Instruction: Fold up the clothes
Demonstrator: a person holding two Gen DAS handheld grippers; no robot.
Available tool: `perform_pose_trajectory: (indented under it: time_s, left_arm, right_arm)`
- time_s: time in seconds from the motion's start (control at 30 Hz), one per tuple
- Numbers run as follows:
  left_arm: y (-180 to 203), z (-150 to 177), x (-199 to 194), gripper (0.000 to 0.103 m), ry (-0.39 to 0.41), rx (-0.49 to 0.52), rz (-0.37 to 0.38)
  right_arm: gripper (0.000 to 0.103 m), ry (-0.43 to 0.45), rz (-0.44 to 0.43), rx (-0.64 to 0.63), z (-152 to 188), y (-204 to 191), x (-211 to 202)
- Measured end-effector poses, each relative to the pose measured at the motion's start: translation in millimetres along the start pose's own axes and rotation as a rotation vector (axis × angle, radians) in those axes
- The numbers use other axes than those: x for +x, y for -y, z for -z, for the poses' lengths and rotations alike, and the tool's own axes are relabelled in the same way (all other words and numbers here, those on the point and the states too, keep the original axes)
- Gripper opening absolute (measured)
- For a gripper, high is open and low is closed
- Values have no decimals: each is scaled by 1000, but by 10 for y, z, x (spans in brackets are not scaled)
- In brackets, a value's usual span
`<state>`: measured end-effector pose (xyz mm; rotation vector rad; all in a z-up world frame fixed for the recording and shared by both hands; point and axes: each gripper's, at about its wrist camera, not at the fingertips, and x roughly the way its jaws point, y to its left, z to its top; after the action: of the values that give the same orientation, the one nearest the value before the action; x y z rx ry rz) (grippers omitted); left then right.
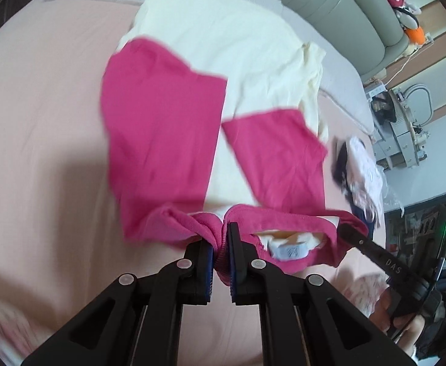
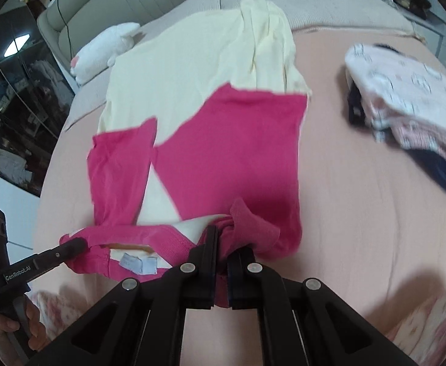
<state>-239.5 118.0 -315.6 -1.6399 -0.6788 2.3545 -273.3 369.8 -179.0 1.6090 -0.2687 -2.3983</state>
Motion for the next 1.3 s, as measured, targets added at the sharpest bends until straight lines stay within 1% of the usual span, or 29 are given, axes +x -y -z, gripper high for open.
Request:
perform_pose_trajectory:
  time_s: [0.03,0.13,0.17,0.23,0.33,0.4,0.47,0.5,0.53,0.57,0.6,0.63,0.67,0.7,0.73,0.87,0.93,0.97,1.0,1.03,1.1,1.17,1.2,1.23,1.27,1.3]
  left_arm:
    - [10,-158,125,6,3,2,-3]
    - [2,-592,301,6,9,8,-12]
    - [-2,-718,354,6,12,7,-18]
    - [-24,-919,407,6,10,8,-28]
    - [-68,-1141,552,7,16,-1,-41]
    - [-132,-1246,668,7,15,-23,-17]
    - [-209,-1312,708,8,7,-58,22]
    - [-247,-1344,728,9,2,-75,42]
    - [-286,-1377,748,9,-2,-92,62]
    - [-300,-1387,713,9,12,-91,65]
    - [-300,-1381,642,9,38,-78,58]
    - [-308,-1372,607,9,48,-70,45]
    - [-322,-1361,596,9,48,-64,28]
    - [-350,-1353,607,9,40,-67,30]
    - [-388,-1348,631,9,28,-75,44]
    - [-443,-1351,577,10,7,-67,106]
    - [-447,-1370,546,12,-11,-47,164]
    - [-487,-1390,548,16,-30,-68,210]
    - [-535,-1420,560,20,-44,-95,232]
    - [-579,-1454,574,20,-52,-118,235]
    - [-641,-1521,576,20,-57,-149,240]
    - [-642,-1584,520,20,-41,-147,243]
    - [-642,-1615,492,22,-32,-146,244]
    - [-642,-1646,463,26,-24,-145,246]
    - [-626,-1666,461,39,-28,-129,212]
    - [-578,-1664,464,43,-40,-87,157]
  right_arm:
    - [2,4,2,-2,-174,19,57]
    - [2,17,2,6,-665,38,246]
    - [2,19,1,11,-774,19,264]
    - [2,19,-3,21,-1003,-7,313]
    - [3,-13,-3,52,-1417,76,597]
    - [3,-46,5,75,-1623,143,851]
    - [4,-107,-10,127,-1708,251,1020]
    - [5,-105,-38,150,-1737,298,1009]
    - [6,-80,-69,156,-1772,332,962]
    - [12,-48,-94,154,-1767,360,874]
    - [21,-9,-105,151,-1748,394,768]
    - [27,25,-108,144,-1725,421,673]
    - [37,43,-82,130,-1692,423,613]
    - [41,60,-57,115,-1659,425,552]
    - [41,73,-36,99,-1622,422,502]
    - [41,63,0,28,-1403,345,433]
    - [41,55,19,-12,-1294,296,412]
    - [41,40,30,-53,-1239,228,452]
    - [41,26,40,-93,-1184,161,492]
    - [41,12,51,-134,-1129,94,532]
    - [37,-14,70,-208,-1030,-33,608]
    - [37,-16,64,-228,-1008,-101,651]
    - [37,-15,58,-228,-1016,-126,671]
    - [37,-28,56,-224,-1040,-139,725]
    - [37,-44,55,-221,-1068,-148,789]
    - [37,-66,63,-215,-1108,-139,880]
